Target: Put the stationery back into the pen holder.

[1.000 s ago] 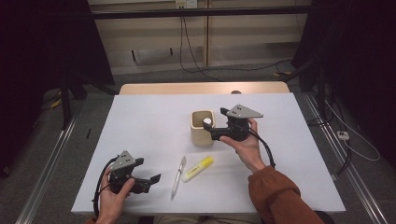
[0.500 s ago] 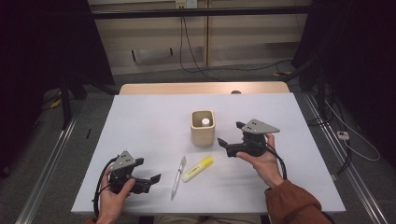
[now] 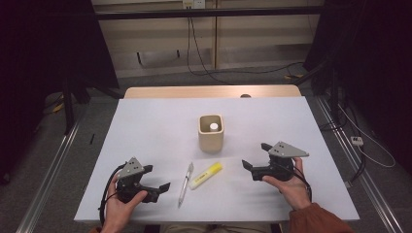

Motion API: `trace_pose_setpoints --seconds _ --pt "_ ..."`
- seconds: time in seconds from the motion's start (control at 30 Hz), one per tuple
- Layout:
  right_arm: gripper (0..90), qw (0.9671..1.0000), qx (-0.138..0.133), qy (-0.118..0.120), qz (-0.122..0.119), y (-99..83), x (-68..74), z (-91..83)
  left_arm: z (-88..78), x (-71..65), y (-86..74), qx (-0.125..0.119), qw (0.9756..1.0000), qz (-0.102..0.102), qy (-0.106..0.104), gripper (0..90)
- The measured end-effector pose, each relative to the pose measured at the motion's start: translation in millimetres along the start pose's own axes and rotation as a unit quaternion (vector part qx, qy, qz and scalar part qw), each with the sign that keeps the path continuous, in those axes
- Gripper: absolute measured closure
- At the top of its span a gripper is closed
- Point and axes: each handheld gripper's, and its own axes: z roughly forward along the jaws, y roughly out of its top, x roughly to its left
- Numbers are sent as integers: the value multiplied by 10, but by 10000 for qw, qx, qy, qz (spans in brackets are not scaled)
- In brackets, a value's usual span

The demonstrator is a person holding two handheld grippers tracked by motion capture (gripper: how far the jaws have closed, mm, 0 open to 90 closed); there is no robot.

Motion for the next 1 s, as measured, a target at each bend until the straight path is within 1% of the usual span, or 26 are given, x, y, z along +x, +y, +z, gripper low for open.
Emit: trace_pose_setpoints --seconds 0.03,0.1,0.17,0.23,0.33,0.37,0.43,0.5,0.6,0.63,0.73,0.8,0.83,0.93,1.0 --pt "70 10000 19 -18 4 -23 5 -23 6 -7 4 -11 10000 -11 -6 62" --pt "70 10000 44 -41 -28 -63 9 -65 19 -23 13 -7 10000 27 28 62" --pt "71 10000 56 -72 -12 -100 8 -102 23 -41 24 11 10000 51 57 63" --pt "71 9999 87 -69 21 -137 11 -139 31 -71 35 -17 10000 21 40 63" --pt "70 9999 70 -78 35 -178 15 -210 47 -116 47 70 9999 148 13 68" --pt "71 9999 79 -77 47 -193 18 -227 52 -127 47 81 9999 118 -11 76" --pt "72 9999 119 -64 62 -216 24 -242 54 -130 56 125 9998 165 -14 110" --pt "75 9999 105 -58 38 -218 28 -239 38 -124 74 190 9997 128 -33 151" --pt "76 9999 123 -42 21 -210 36 -221 32 -118 94 176 9998 43 -62 225" --pt "76 9999 127 -25 13 -211 39 -214 33 -112 104 188 9998 59 -77 243" --pt "76 9999 137 -18 -8 -209 53 -210 43 -120 132 208 9997 -7 -144 307" --pt "76 9999 126 -13 -26 -208 54 -207 51 -136 157 272 9995 35 -184 368" --pt "76 9999 125 -9 -26 -208 54 -206 60 -151 169 268 9995 43 -185 385" --pt "77 9999 131 -3 -23 -207 53 -204 83 -179 209 301 9993 97 -197 487" --pt "76 9999 134 -2 -34 -206 54 -204 106 -178 234 308 9993 86 -217 537"
